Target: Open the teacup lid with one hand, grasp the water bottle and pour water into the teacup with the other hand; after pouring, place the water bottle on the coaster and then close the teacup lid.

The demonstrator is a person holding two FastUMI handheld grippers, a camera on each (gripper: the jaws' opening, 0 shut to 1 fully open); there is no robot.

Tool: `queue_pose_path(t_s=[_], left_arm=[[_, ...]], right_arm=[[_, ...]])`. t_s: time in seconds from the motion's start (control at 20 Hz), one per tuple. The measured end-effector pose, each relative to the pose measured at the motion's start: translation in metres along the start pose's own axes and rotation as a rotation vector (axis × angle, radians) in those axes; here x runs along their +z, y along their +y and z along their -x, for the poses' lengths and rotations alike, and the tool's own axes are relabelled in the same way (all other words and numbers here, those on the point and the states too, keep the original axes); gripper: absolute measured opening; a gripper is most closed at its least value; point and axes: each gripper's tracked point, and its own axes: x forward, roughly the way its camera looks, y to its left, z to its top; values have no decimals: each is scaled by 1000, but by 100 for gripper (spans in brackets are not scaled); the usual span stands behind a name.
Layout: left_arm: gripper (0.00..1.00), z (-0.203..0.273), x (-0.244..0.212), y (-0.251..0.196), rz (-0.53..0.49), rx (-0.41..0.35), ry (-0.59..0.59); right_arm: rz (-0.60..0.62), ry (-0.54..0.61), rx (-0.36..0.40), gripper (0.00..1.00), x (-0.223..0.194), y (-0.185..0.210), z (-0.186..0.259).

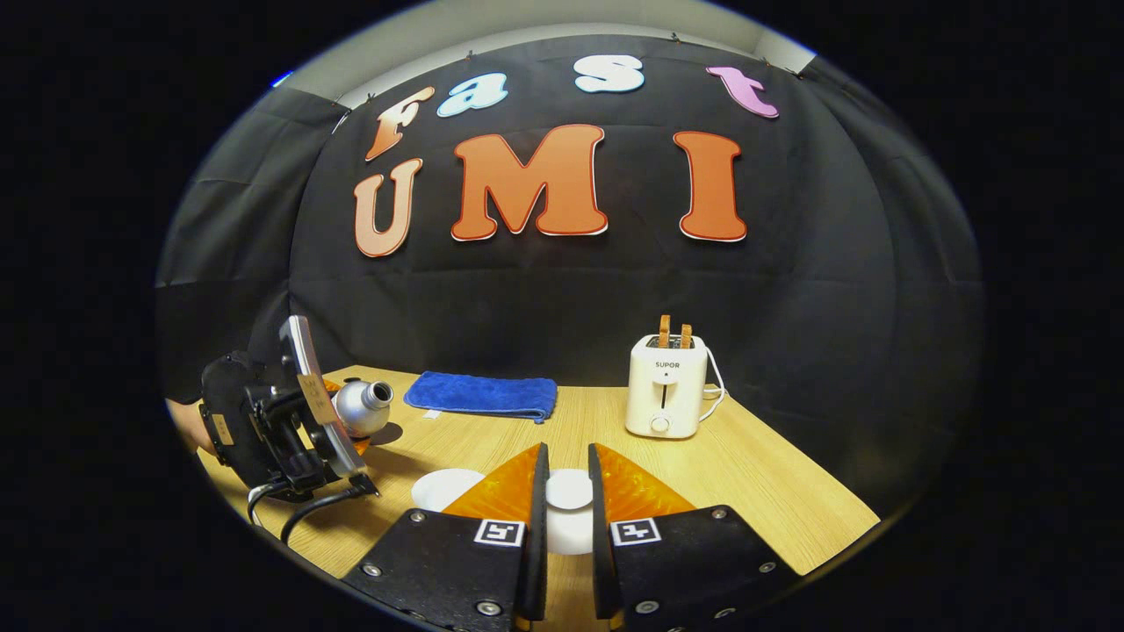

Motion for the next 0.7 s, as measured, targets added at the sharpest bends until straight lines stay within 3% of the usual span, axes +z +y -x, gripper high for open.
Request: queue_pose_path(t_s=[0.7], left_arm=[[81,-17,24,-14,-388,-81,-62]], right_arm=[[7,12,-24,22,-9,-20,5]])
